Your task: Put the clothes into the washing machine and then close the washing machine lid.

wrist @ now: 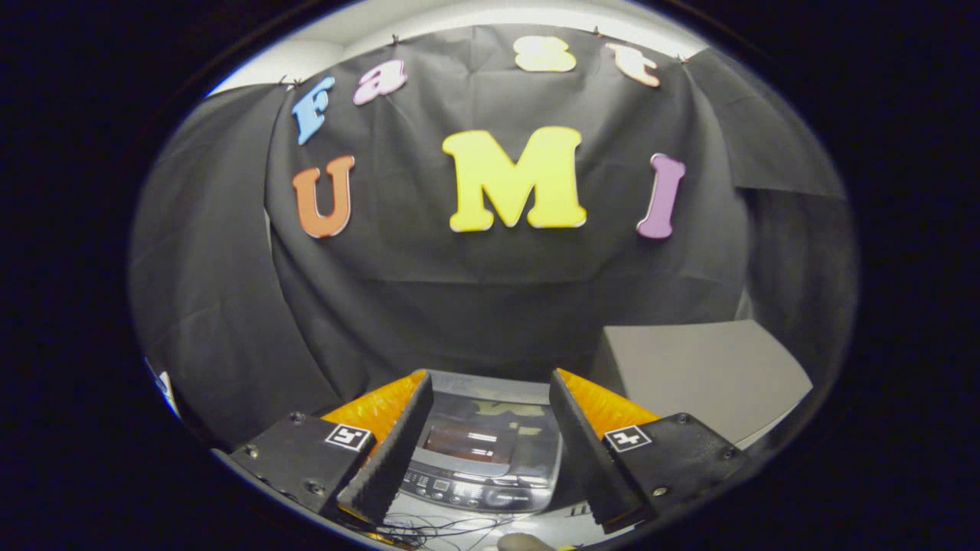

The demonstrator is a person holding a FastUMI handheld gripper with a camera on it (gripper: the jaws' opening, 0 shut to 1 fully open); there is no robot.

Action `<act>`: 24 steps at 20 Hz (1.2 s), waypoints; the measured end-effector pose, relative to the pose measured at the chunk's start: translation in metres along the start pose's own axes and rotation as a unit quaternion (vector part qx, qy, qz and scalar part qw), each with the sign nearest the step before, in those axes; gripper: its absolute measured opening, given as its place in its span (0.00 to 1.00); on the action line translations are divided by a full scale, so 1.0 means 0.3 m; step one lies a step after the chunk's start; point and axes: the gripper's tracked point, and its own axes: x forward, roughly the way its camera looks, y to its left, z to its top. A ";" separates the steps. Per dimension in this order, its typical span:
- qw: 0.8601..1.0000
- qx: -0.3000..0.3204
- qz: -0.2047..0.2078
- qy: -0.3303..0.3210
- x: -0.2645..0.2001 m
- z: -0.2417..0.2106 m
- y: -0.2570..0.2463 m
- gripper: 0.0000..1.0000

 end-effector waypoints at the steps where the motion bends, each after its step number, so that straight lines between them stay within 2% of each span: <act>1: 1.000 -0.003 0.000 -0.015 -0.069 0.015 -0.046 0.96; 5: 0.998 -0.001 -0.012 -0.059 -0.286 -0.013 -0.252 0.99; 8: 0.997 -0.005 -0.044 -0.064 -0.423 -0.102 -0.432 0.99; 12: 0.996 0.018 -0.080 -0.043 -0.558 -0.282 -0.644 0.99; 17: 0.994 0.040 -0.103 -0.011 -0.678 -0.518 -0.831 0.99; 20: 0.992 0.018 -0.127 -0.004 -0.753 -0.641 -0.943 1.00; 24: 0.991 -0.026 -0.126 -0.022 -0.817 -0.708 -0.998 1.00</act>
